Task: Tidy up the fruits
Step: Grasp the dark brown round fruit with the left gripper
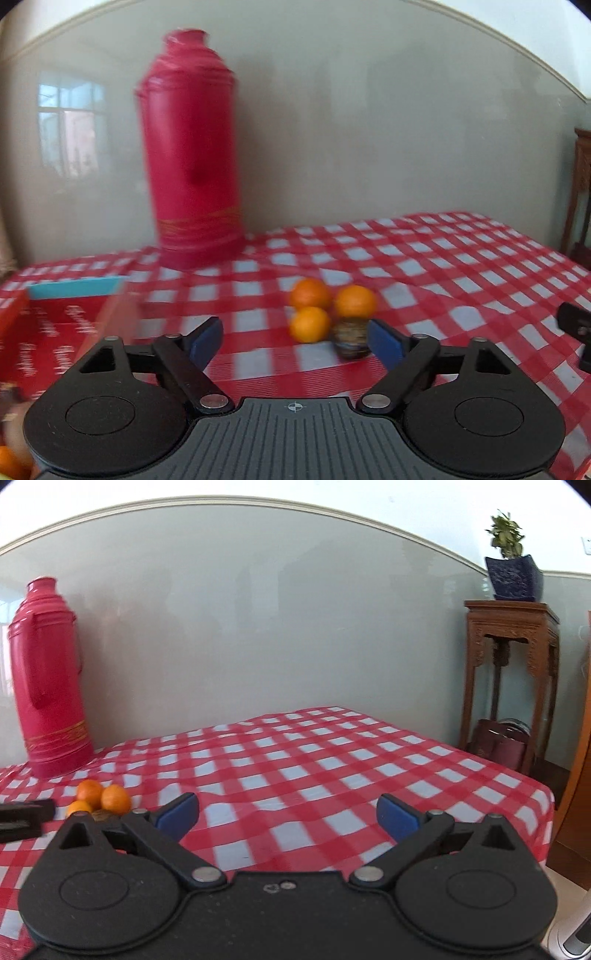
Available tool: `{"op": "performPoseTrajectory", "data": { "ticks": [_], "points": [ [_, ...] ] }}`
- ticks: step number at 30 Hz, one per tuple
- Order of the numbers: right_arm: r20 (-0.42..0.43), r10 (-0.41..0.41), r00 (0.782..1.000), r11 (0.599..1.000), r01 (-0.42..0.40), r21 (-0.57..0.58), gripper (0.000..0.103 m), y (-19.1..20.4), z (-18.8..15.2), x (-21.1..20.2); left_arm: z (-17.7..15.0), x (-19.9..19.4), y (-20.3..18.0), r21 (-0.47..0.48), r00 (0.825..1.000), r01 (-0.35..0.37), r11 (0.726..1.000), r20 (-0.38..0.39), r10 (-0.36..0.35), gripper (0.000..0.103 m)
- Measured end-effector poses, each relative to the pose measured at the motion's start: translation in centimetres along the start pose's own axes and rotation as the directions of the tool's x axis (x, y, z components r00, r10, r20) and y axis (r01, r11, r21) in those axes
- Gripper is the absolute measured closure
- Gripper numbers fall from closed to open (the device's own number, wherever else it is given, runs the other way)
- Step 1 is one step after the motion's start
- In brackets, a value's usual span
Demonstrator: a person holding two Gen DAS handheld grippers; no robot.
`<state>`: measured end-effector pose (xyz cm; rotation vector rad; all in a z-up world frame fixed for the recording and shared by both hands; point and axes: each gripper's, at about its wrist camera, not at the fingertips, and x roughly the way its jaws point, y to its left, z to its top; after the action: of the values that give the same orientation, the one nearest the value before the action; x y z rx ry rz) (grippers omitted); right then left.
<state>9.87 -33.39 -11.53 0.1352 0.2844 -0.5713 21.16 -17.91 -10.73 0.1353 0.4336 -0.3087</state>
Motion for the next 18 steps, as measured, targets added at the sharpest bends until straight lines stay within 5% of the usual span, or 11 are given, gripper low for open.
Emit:
{"op": "performPoseTrajectory", "data": {
  "ticks": [4, 16, 18],
  "points": [
    [0.009, -0.020, 1.000, 1.000, 0.020, 0.010, 0.006, -1.4, 0.2, -0.4, -0.2, 2.2, -2.7, 0.033, 0.999, 0.009, 0.999, -0.037, -0.008, 0.035],
    [0.009, -0.009, 1.000, 0.999, 0.008, 0.040, 0.006, -3.1, 0.4, -0.6, -0.5, 6.6, -3.9, -0.040, 0.989, 0.015, 0.999, -0.147, -0.020, 0.048],
    [0.009, -0.007, 1.000, 0.999, 0.007, 0.041, 0.006, -3.1, 0.4, -0.6, -0.5, 7.0, -4.1, -0.046, 0.986, 0.016, 0.999, -0.163, -0.024, 0.060]
  ]
}}
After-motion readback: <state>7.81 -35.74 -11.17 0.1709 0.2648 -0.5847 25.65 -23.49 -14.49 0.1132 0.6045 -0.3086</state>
